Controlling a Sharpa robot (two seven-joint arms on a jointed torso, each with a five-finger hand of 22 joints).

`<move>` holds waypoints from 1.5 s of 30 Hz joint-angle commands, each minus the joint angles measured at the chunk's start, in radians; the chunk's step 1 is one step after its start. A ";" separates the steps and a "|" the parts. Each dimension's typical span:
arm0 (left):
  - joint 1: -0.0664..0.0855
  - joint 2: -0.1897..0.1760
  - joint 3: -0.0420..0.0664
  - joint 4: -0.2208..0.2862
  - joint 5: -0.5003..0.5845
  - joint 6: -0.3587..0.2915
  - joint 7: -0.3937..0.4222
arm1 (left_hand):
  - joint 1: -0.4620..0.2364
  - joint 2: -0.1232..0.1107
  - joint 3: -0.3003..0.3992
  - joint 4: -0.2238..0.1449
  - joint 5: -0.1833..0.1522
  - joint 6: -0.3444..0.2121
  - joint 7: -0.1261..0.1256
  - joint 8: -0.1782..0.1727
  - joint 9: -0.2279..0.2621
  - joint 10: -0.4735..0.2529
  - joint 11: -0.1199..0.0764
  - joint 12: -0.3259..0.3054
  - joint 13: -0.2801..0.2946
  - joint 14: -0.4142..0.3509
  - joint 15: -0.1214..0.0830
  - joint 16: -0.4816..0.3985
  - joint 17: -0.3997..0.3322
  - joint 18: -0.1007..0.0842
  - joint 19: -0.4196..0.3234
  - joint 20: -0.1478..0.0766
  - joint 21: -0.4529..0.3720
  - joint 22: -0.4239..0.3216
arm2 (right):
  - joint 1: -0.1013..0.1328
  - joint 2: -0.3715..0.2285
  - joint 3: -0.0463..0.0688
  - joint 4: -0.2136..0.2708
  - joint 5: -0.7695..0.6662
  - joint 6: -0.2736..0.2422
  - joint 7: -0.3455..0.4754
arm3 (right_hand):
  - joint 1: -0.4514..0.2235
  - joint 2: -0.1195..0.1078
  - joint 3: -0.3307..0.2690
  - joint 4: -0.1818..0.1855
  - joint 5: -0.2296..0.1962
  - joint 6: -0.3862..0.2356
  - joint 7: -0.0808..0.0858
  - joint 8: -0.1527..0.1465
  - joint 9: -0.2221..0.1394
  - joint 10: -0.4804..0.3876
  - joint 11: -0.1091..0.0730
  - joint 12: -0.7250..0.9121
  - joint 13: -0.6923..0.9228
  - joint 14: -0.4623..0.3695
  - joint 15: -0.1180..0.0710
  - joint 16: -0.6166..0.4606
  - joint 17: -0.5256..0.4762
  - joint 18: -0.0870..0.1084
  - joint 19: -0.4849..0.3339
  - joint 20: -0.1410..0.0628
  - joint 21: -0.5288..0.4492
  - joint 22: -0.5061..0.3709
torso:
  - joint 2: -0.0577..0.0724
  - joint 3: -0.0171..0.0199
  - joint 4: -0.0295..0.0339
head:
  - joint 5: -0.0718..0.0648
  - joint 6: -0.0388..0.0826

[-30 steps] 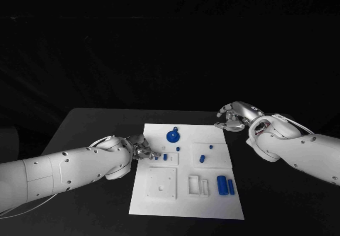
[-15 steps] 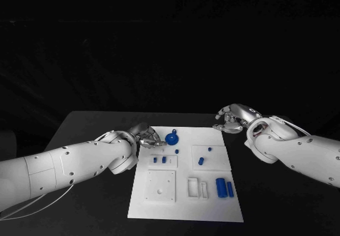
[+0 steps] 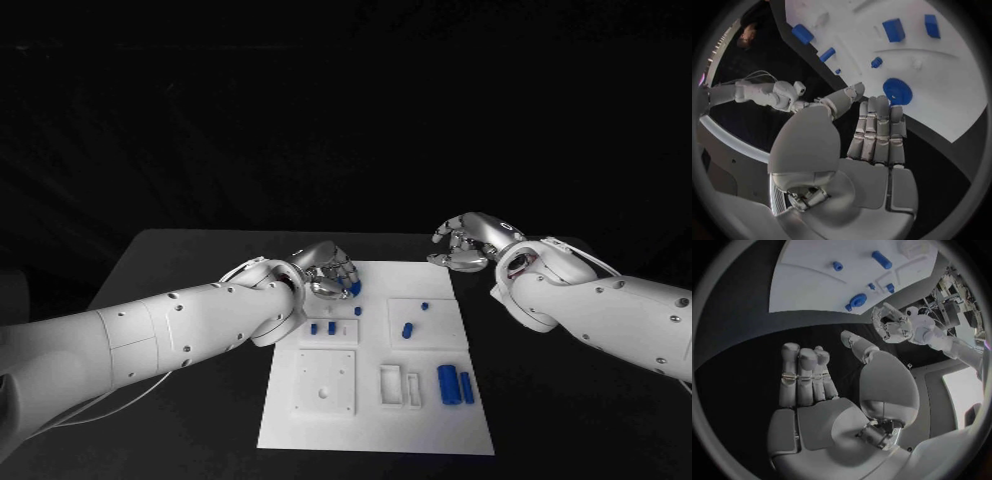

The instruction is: Assemble the parts on the task board

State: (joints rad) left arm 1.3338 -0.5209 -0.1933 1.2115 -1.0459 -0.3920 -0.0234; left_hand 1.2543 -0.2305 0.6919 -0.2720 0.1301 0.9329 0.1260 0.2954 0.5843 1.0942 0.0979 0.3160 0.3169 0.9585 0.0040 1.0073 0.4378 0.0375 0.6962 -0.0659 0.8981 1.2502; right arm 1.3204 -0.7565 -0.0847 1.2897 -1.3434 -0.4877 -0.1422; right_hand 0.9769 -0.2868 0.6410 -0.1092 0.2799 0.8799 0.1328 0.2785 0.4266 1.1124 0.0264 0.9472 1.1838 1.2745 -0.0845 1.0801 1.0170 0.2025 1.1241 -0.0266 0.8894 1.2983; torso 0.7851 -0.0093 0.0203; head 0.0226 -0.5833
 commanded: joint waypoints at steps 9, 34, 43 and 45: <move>0.000 0.061 -0.006 -0.040 -0.262 0.102 0.012 | -0.006 -0.005 0.006 -0.008 0.032 0.003 -0.001 -0.004 -0.020 0.022 -0.005 -0.078 -0.053 0.098 -0.021 0.101 0.058 0.029 0.096 -0.051 0.060 0.035 | -0.001 0.004 0.000 0.000 0.044 -0.021 0.045 | 0.019 0.004 0.008 -0.009 0.009 -0.013 0.009 -0.004 -0.001 0.000 0.001 -0.053 -0.073 0.000 0.002 -0.058 -0.025 0.059 -0.013 0.025 -0.043 -0.018 | 0.006 -0.0004 -0.0078 | -0.001 0.005; -0.005 0.115 -0.032 -0.123 -0.344 0.140 -0.014 | -0.053 -0.010 -0.079 0.010 -0.054 0.003 0.008 -0.005 -0.039 0.055 -0.012 -0.119 -0.078 0.125 -0.029 0.179 0.094 0.052 0.138 -0.058 0.096 0.059 | 0.000 0.003 0.000 0.010 0.045 -0.017 0.047 | 0.017 0.006 0.004 -0.009 0.013 -0.013 0.009 -0.003 0.000 0.005 0.000 -0.057 -0.088 0.006 0.001 -0.062 -0.025 0.059 -0.008 0.026 -0.046 -0.018 | 0.006 -0.0011 -0.0068 | -0.008 -0.004; -0.011 0.120 -0.034 -0.147 -0.347 0.152 -0.012 | -0.043 0.013 -0.073 0.014 -0.046 0.018 0.003 0.002 -0.041 0.071 -0.016 -0.121 -0.080 0.131 -0.034 0.199 0.101 0.057 0.146 -0.061 0.106 0.066 | 0.000 0.002 0.000 0.012 0.045 -0.015 0.046 | 0.016 0.006 0.002 -0.009 0.014 -0.011 0.008 -0.002 0.000 0.006 0.000 -0.058 -0.092 0.008 0.001 -0.063 -0.025 0.059 -0.006 0.026 -0.047 -0.018 | 0.005 -0.0017 -0.0061 | -0.013 -0.010; -0.012 0.122 -0.034 -0.152 -0.347 0.154 -0.012 | -0.040 0.020 -0.071 0.014 -0.045 0.023 0.001 0.005 -0.042 0.078 -0.018 -0.120 -0.080 0.133 -0.036 0.205 0.103 0.057 0.148 -0.062 0.108 0.067 | 0.000 0.002 0.000 0.012 0.045 -0.014 0.046 | 0.015 0.006 0.001 -0.009 0.014 -0.011 0.008 -0.002 0.000 0.007 0.000 -0.058 -0.092 0.008 0.001 -0.064 -0.024 0.059 -0.005 0.026 -0.047 -0.018 | 0.005 -0.0017 -0.0062 | -0.013 -0.011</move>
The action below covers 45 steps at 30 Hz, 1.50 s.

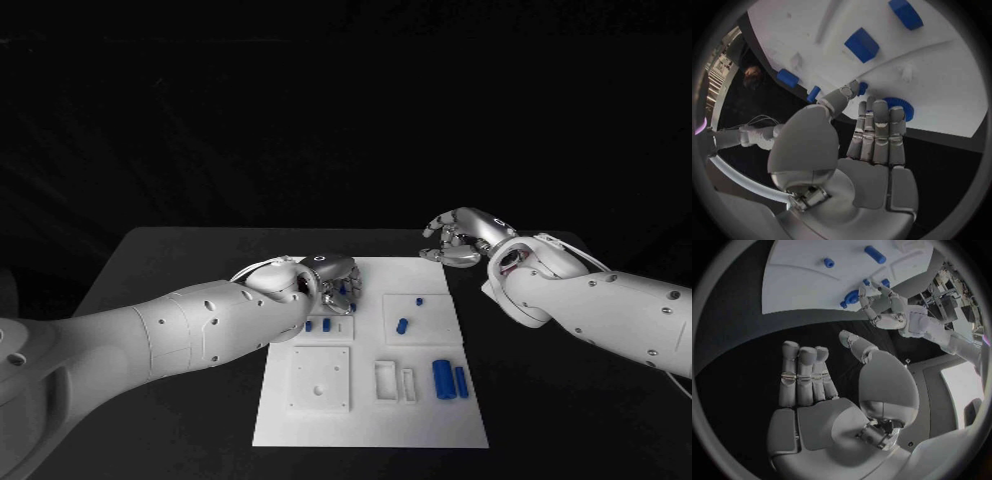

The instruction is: Assemble the parts on the task board

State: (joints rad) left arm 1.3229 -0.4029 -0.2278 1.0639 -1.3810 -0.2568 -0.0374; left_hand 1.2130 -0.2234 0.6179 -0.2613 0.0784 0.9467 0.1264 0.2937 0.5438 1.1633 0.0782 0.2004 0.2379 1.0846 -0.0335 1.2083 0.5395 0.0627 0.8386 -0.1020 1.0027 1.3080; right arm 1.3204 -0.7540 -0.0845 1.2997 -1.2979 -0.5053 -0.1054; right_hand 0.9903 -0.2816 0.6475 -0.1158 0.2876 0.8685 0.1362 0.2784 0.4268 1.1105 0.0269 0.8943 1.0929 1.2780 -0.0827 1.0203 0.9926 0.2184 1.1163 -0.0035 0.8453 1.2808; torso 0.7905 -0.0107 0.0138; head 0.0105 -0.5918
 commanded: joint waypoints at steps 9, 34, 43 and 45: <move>-0.010 0.010 -0.001 -0.009 -0.011 0.026 0.007 | 0.006 0.029 0.009 0.003 0.006 0.020 -0.002 0.010 -0.004 0.023 -0.003 -0.006 -0.001 0.013 -0.003 0.019 0.005 0.033 0.012 -0.030 0.012 0.014 | 0.000 0.000 0.000 0.004 -0.001 0.005 0.009 | 0.001 0.002 -0.006 -0.002 0.007 0.002 0.004 0.000 0.001 0.010 -0.001 -0.005 -0.004 0.006 -0.001 -0.005 0.001 0.043 0.004 0.002 -0.003 -0.001 | -0.001 0.0004 0.0006 | -0.003 -0.005; -0.022 0.031 -0.011 -0.045 -0.010 0.062 0.005 | -0.006 0.072 0.012 0.006 0.006 0.055 -0.015 0.021 -0.012 0.077 -0.021 -0.002 0.002 0.031 -0.021 0.055 0.011 0.035 0.027 -0.044 0.036 0.018 | 0.000 0.000 0.000 0.007 -0.001 0.007 0.008 | -0.002 0.003 -0.011 -0.001 0.010 0.006 0.002 0.003 0.002 0.013 -0.003 -0.003 -0.010 0.009 -0.003 -0.006 0.002 0.043 0.007 0.002 -0.005 0.000 | -0.001 0.0012 0.0000 | -0.008 -0.010; -0.028 0.031 -0.012 -0.049 -0.010 0.050 0.016 | -0.011 0.109 0.019 0.008 0.007 0.095 -0.027 0.034 -0.013 0.116 -0.036 0.001 0.004 0.049 -0.035 0.072 0.011 0.034 0.037 -0.054 0.049 0.018 | 0.000 0.000 0.000 0.007 -0.001 0.007 0.009 | -0.004 0.003 -0.012 -0.001 0.011 0.008 0.002 0.004 0.003 0.013 -0.003 -0.003 -0.012 0.010 -0.003 -0.007 0.003 0.043 0.008 0.001 -0.006 0.000 | -0.001 0.0008 0.0010 | -0.010 -0.013; -0.029 0.031 -0.012 -0.048 -0.008 0.042 0.017 | -0.009 0.113 0.031 0.011 -0.008 0.108 -0.032 0.038 -0.012 0.130 -0.042 0.003 0.006 0.056 -0.042 0.077 0.010 0.034 0.041 -0.058 0.052 0.017 | 0.000 0.000 0.000 0.007 -0.001 0.006 0.009 | -0.004 0.003 -0.012 -0.001 0.012 0.008 0.002 0.004 0.003 0.013 -0.003 -0.002 -0.012 0.010 -0.004 -0.007 0.003 0.043 0.008 0.001 -0.006 0.000 | -0.002 0.0009 0.0010 | -0.010 -0.013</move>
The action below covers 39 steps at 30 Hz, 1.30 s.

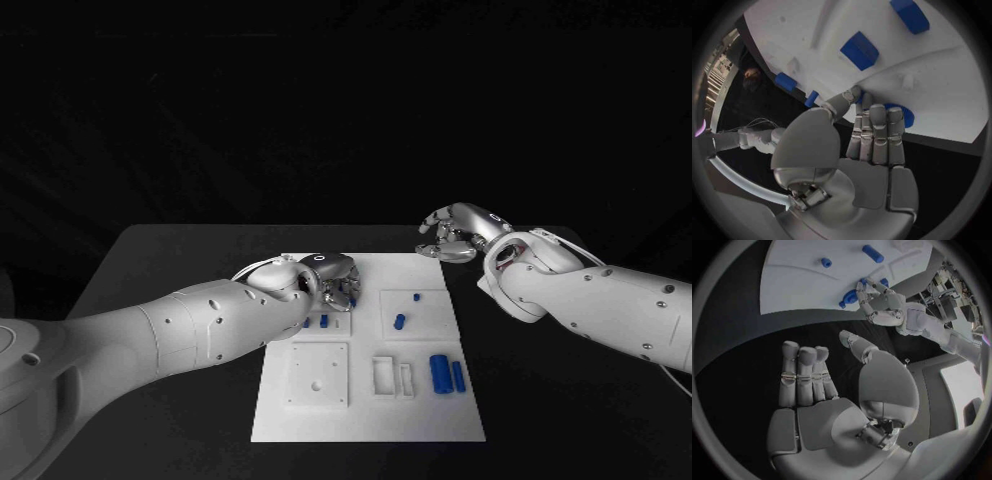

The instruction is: Assemble the parts on the task board

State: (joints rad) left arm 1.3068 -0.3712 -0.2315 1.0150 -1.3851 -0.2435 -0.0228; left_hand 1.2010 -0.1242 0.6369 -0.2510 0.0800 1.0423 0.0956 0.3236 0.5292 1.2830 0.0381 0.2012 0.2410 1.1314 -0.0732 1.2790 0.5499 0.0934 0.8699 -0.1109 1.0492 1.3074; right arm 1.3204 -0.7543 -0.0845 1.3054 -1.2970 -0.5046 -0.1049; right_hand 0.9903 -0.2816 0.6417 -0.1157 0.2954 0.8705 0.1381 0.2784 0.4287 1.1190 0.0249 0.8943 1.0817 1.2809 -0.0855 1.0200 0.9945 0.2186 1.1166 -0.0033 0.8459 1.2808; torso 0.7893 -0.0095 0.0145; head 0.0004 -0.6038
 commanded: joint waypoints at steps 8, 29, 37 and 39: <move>-0.014 -0.014 -0.007 0.013 0.037 -0.018 0.011 | -0.001 0.014 0.030 0.009 -0.015 0.024 -0.004 0.010 0.002 0.025 -0.007 0.001 0.003 0.021 -0.007 0.014 -0.001 0.003 0.018 -0.055 0.011 0.016 | 0.000 0.002 0.000 0.000 -0.002 0.005 0.009 | -0.004 0.003 -0.007 -0.001 0.005 0.006 0.000 0.004 0.001 0.005 -0.001 -0.002 -0.002 0.007 -0.001 -0.007 0.001 0.043 0.008 0.001 -0.007 0.001 | -0.001 -0.0002 0.0004 | 0.002 0.002; -0.015 -0.094 0.026 0.088 0.209 -0.135 0.073 | -0.008 0.009 0.046 0.009 -0.004 0.034 -0.008 0.011 0.002 0.040 -0.012 -0.007 0.003 0.046 -0.013 0.026 -0.003 0.006 0.040 -0.067 0.025 0.015 | 0.000 0.000 0.000 -0.004 -0.002 0.008 0.010 | -0.005 0.003 -0.008 -0.002 0.010 0.006 -0.001 0.004 0.001 0.005 -0.002 -0.002 -0.004 0.008 -0.001 -0.008 0.002 0.043 0.008 0.001 -0.008 0.001 | -0.001 -0.0019 0.0045 | 0.009 0.020; -0.014 -0.155 0.055 0.142 0.210 -0.088 0.054 | -0.009 0.009 0.047 0.009 -0.004 0.035 -0.008 0.011 0.002 0.041 -0.013 -0.007 0.003 0.047 -0.013 0.026 -0.004 0.006 0.041 -0.068 0.026 0.015 | 0.000 -0.003 0.000 -0.005 -0.002 0.011 0.009 | -0.005 0.003 -0.008 -0.002 0.011 0.006 -0.001 0.004 0.001 0.005 -0.002 -0.001 -0.005 0.008 -0.001 -0.009 0.002 0.043 0.008 0.001 -0.008 0.001 | -0.002 -0.0012 0.0036 | 0.013 0.022; -0.014 -0.170 0.056 0.151 0.205 -0.076 0.046 | -0.008 0.009 0.047 0.008 -0.004 0.035 -0.009 0.011 0.002 0.042 -0.013 -0.007 0.003 0.047 -0.013 0.026 -0.004 0.006 0.041 -0.068 0.026 0.015 | 0.000 -0.004 0.000 -0.005 -0.002 0.011 0.008 | -0.005 0.003 -0.008 -0.002 0.011 0.006 -0.001 0.004 0.001 0.005 -0.002 -0.001 -0.005 0.008 -0.001 -0.009 0.003 0.043 0.008 0.001 -0.008 0.001 | -0.002 -0.0007 0.0040 | 0.013 0.023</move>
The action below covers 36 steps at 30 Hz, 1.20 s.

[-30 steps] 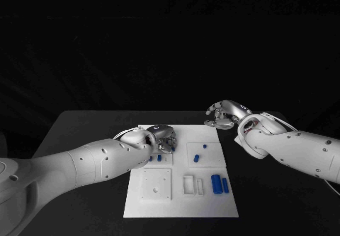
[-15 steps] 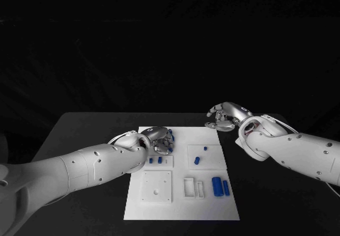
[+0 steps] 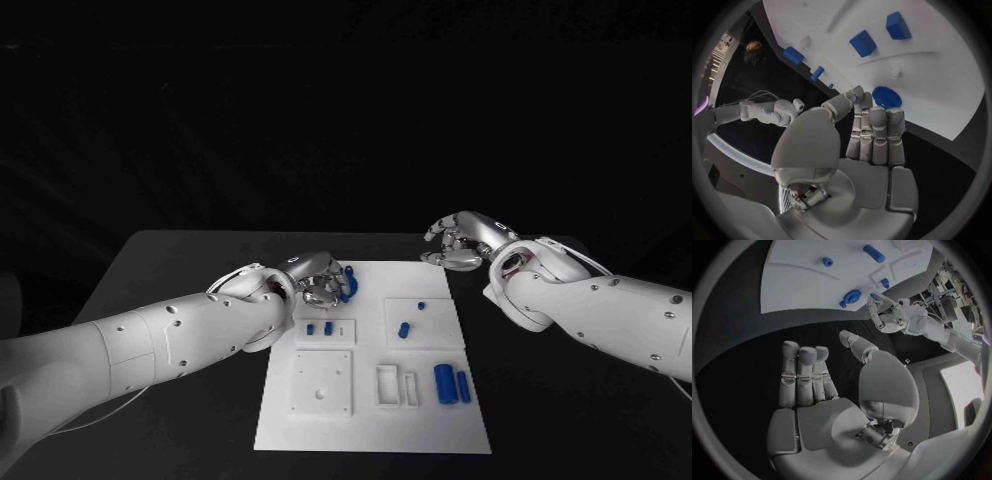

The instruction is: Assemble the parts on the task board

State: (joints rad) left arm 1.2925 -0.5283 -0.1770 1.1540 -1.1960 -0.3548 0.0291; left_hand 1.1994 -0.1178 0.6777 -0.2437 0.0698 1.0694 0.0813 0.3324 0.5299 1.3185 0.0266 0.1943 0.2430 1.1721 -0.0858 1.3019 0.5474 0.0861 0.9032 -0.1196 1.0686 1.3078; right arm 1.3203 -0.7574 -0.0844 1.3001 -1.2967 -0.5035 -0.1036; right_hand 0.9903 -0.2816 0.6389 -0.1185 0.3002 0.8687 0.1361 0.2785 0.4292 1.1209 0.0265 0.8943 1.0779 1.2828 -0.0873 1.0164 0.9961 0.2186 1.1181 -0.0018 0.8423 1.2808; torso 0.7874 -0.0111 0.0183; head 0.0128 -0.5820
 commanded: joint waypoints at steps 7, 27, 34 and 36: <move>0.001 -0.041 0.001 0.007 -0.028 0.075 -0.026 | -0.006 0.002 0.007 -0.001 0.007 0.009 0.005 0.002 0.001 0.008 -0.002 -0.001 0.001 0.007 -0.001 0.004 -0.002 0.013 0.007 -0.059 0.007 0.015 | -0.001 0.001 0.000 -0.002 -0.002 0.011 0.007 | -0.005 0.003 -0.006 0.001 0.007 0.008 0.001 0.004 0.001 0.003 -0.004 -0.001 -0.002 0.006 0.000 -0.006 0.001 0.043 0.007 -0.001 -0.005 0.001 | 0.002 0.0009 0.0003 | 0.006 0.002; 0.000 -0.063 0.000 -0.002 -0.068 0.119 -0.050 | -0.006 0.002 0.009 -0.003 0.003 0.010 0.005 0.003 0.001 0.010 -0.002 -0.002 0.001 0.008 -0.001 0.005 -0.002 0.013 0.006 -0.060 0.007 0.015 | -0.001 -0.001 0.000 -0.001 -0.002 0.012 0.006 | -0.005 0.004 -0.006 0.000 0.008 0.008 0.001 0.005 0.001 0.003 -0.004 -0.001 -0.003 0.006 0.000 -0.006 0.002 0.043 0.007 -0.001 -0.006 0.002 | 0.003 0.0016 -0.0039 | 0.016 -0.003; 0.000 -0.063 -0.001 -0.002 -0.070 0.128 -0.053 | -0.005 0.002 0.010 -0.003 0.002 0.011 0.004 0.003 0.001 0.010 -0.003 -0.002 0.001 0.009 -0.001 0.005 -0.002 0.013 0.006 -0.060 0.008 0.015 | -0.001 0.000 0.000 -0.002 -0.002 0.012 0.007 | -0.006 0.004 -0.007 0.000 0.008 0.008 0.001 0.005 0.001 0.003 -0.004 -0.001 -0.004 0.006 0.000 -0.007 0.002 0.043 0.007 -0.001 -0.006 0.002 | 0.002 0.0019 -0.0035 | 0.016 -0.005; 0.000 -0.063 -0.002 -0.002 -0.070 0.129 -0.053 | -0.005 0.002 0.010 -0.003 0.002 0.011 0.004 0.003 0.001 0.010 -0.003 -0.002 0.001 0.009 -0.002 0.005 -0.002 0.013 0.006 -0.060 0.008 0.015 | -0.001 -0.001 0.000 -0.002 -0.002 0.012 0.007 | -0.006 0.004 -0.007 0.000 0.008 0.008 0.001 0.005 0.001 0.003 -0.004 0.000 -0.004 0.006 0.000 -0.007 0.002 0.043 0.007 -0.001 -0.006 0.002 | 0.003 0.0017 -0.0043 | 0.017 -0.005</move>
State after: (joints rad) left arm 1.2937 -0.5927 -0.1773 1.1506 -1.2564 -0.2523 -0.0192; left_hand 1.1987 -0.1178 0.6800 -0.2466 0.0686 1.0675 0.0832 0.3324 0.5328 1.3217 0.0230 0.1933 0.2428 1.1746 -0.0875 1.3018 0.5467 0.0871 0.9080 -0.1212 1.0724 1.3074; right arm 1.3203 -0.7578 -0.0846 1.2978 -1.2965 -0.5017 -0.1037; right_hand 0.9903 -0.2816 0.6390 -0.1186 0.3059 0.8706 0.1380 0.2785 0.4288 1.1211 0.0266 0.8943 1.0753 1.2811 -0.0857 1.0164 0.9969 0.2186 1.1182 -0.0017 0.8431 1.2808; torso 0.7901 -0.0094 0.0146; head 0.0289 -0.5868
